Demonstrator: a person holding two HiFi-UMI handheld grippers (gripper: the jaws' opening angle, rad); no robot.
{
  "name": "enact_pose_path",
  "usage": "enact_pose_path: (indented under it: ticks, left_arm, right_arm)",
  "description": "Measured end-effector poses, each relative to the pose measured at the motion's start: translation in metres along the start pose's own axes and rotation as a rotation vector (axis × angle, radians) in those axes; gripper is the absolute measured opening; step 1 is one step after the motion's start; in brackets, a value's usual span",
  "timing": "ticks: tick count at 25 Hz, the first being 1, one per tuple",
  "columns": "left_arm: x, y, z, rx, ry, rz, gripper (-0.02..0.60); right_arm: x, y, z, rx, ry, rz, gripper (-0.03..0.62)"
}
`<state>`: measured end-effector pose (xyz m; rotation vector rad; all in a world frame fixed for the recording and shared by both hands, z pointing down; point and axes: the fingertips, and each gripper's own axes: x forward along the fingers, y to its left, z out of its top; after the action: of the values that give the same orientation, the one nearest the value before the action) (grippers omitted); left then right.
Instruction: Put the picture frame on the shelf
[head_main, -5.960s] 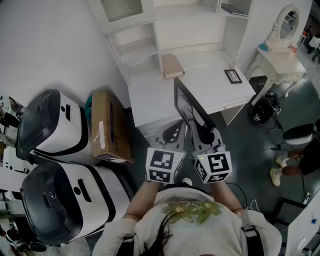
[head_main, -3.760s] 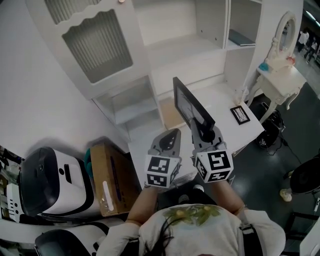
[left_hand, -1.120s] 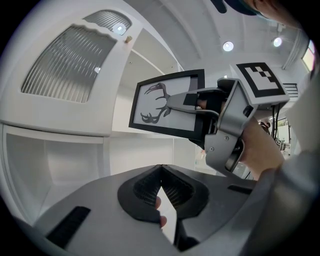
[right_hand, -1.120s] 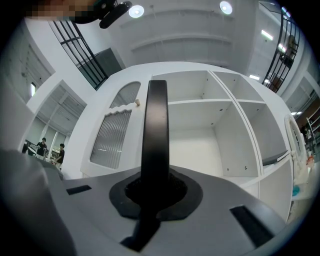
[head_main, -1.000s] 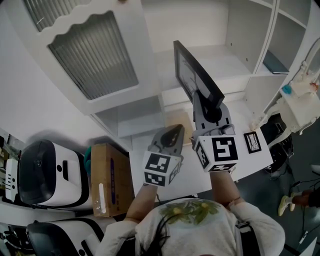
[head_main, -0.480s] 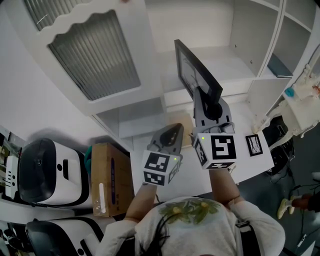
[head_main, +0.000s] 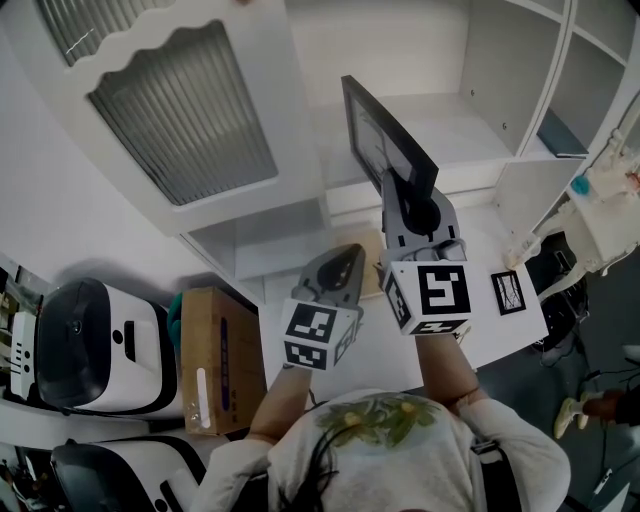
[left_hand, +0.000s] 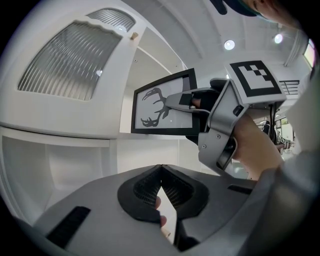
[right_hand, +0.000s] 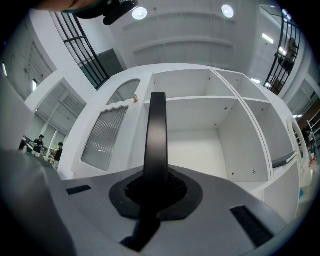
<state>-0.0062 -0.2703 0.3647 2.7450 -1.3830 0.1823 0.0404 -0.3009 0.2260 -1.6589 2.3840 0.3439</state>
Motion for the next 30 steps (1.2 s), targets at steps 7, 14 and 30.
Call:
enact_pose_path:
  ticks: [7, 14, 30]
  left_arm:
    - [0.008, -0.001, -0.004, 0.003, 0.010, -0.009, 0.028]
    - [0.013, 0.004, -0.004, 0.008, 0.021, -0.005, 0.028]
    - [0.022, 0.011, -0.011, 0.009, 0.032, -0.001, 0.028]
  right_arm:
    - [0.005, -0.005, -0.003, 0.012, -0.004, 0.000, 0.035]
    - [0.016, -0.006, -0.004, 0.014, 0.003, 0.008, 0.036]
    - [0.035, -0.005, -0.009, 0.008, 0.012, 0.000, 0.037]
